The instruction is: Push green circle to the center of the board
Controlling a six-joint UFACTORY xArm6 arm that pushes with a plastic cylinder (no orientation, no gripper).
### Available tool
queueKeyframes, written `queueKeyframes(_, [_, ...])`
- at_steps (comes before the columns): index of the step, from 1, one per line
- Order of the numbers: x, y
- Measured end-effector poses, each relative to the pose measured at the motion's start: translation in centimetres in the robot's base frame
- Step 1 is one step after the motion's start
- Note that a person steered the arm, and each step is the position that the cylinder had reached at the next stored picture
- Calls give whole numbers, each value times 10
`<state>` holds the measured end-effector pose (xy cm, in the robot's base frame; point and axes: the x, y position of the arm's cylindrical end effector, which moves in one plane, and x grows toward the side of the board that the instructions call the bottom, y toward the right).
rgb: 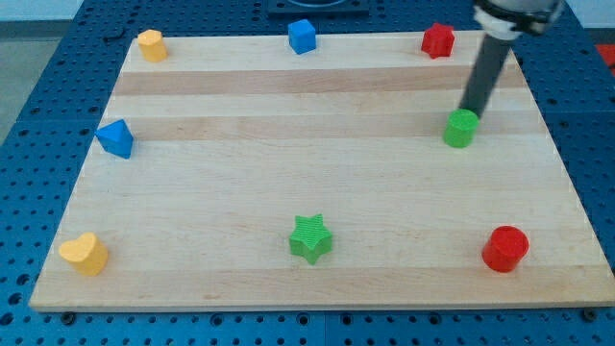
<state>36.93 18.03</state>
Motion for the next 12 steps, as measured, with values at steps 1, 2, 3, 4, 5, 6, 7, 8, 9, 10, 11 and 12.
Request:
queueKeyframes(1, [-7,-43])
queueKeyframes(2, [-23,-32])
queueKeyframes(3, [-27,15])
queueKeyframes(4, [-27,24])
queueKeyframes(5, [-27,30])
queueKeyframes(6, [-27,71])
queueKeyframes(7, [-28,146])
queueKeyframes(8, [-25,165])
queueKeyframes(9, [12,156])
queueKeyframes(10, [36,107])
queueKeyframes(11, [27,32])
queueKeyframes(12, [14,-49])
